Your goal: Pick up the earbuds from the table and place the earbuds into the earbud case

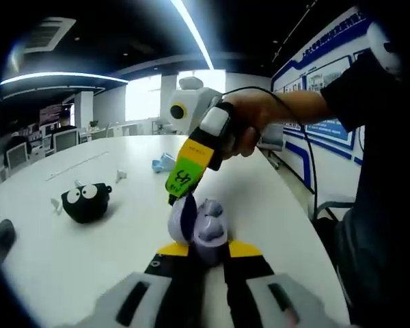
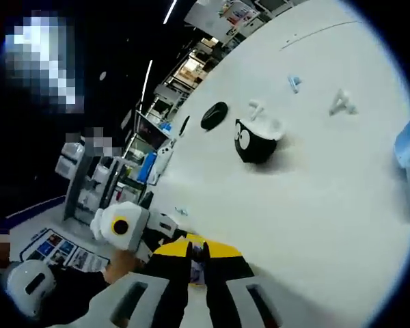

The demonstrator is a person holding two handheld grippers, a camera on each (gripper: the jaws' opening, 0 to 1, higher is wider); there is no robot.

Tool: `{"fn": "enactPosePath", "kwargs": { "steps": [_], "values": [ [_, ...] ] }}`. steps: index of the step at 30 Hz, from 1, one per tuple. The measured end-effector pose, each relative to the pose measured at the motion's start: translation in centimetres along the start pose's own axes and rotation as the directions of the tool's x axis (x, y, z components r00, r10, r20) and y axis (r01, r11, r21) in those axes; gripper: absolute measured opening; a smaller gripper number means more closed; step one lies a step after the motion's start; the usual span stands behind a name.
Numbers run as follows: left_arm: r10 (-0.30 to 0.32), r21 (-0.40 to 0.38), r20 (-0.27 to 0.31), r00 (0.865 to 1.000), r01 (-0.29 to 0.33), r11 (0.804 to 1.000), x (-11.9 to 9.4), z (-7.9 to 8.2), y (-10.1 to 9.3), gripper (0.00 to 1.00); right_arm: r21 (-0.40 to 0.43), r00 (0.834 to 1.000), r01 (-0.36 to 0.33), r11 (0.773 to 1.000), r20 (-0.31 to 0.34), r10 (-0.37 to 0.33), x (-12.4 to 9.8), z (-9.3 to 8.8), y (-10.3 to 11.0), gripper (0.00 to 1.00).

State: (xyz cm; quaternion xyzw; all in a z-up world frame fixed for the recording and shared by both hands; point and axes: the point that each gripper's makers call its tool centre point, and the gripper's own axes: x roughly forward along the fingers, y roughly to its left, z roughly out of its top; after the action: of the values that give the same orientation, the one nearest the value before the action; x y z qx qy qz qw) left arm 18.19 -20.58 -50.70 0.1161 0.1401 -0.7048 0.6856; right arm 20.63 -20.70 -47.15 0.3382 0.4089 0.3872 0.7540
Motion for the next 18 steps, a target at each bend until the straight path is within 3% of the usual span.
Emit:
{"fn": "enactPosePath", "kwargs": {
  "steps": [8,18],
  "values": [
    [-0.006,-0.010,-0.002,1.000,0.006,1.000,0.1,0.0,-0.1,0.19,-0.077,1.000,-0.009,0.997,0.018,0.011,-0.2,-1.1,0.6,0.10],
    [-0.007,-0.009,-0.003,1.000,0.007,1.000,0.2,0.0,-0.2,0.20,-0.123,1.000,-0.008,0.992,0.018,0.010,0.0,-1.4,1.0,0.12]
  ]
}}
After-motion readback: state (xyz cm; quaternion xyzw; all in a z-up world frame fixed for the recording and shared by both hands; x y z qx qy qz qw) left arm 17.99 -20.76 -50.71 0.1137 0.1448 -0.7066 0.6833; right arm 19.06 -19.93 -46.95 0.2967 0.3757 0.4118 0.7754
